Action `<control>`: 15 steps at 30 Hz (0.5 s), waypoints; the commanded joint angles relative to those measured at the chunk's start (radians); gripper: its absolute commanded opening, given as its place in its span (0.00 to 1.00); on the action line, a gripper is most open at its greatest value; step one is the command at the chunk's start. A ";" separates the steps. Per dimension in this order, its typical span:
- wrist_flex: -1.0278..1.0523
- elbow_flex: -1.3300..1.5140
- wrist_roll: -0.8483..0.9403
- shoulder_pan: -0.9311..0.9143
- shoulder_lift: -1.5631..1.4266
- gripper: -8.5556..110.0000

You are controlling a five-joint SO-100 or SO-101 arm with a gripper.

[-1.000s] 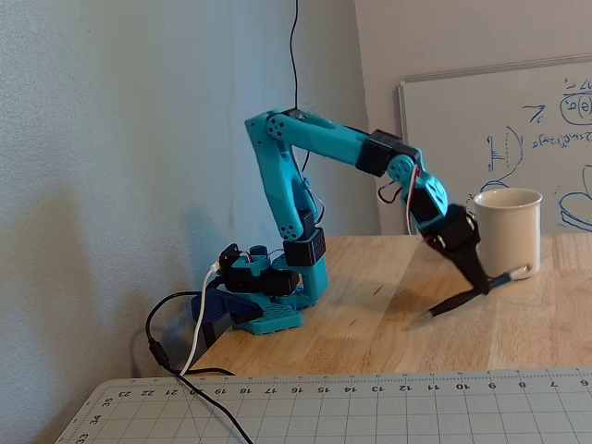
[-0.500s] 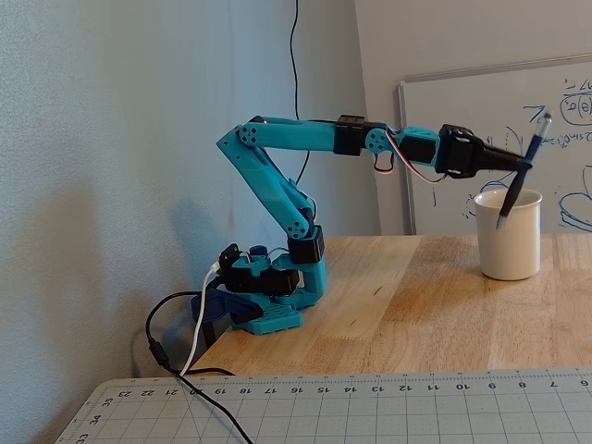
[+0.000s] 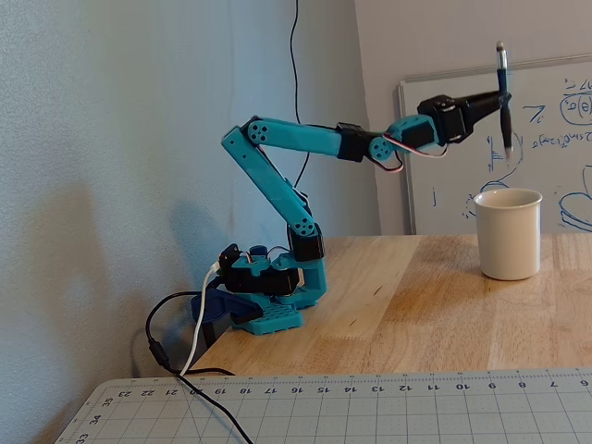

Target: Grasp a pen and put it in a mug.

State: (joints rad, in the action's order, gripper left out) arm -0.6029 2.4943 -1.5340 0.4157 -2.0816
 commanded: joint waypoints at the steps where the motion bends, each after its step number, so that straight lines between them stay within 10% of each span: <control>1: -0.040 0.005 -0.008 0.020 0.018 0.09; 15: -0.038 0.106 0.002 0.023 0.041 0.12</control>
State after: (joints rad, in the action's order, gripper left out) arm -0.6075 2.6154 -1.5340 0.4280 -2.0172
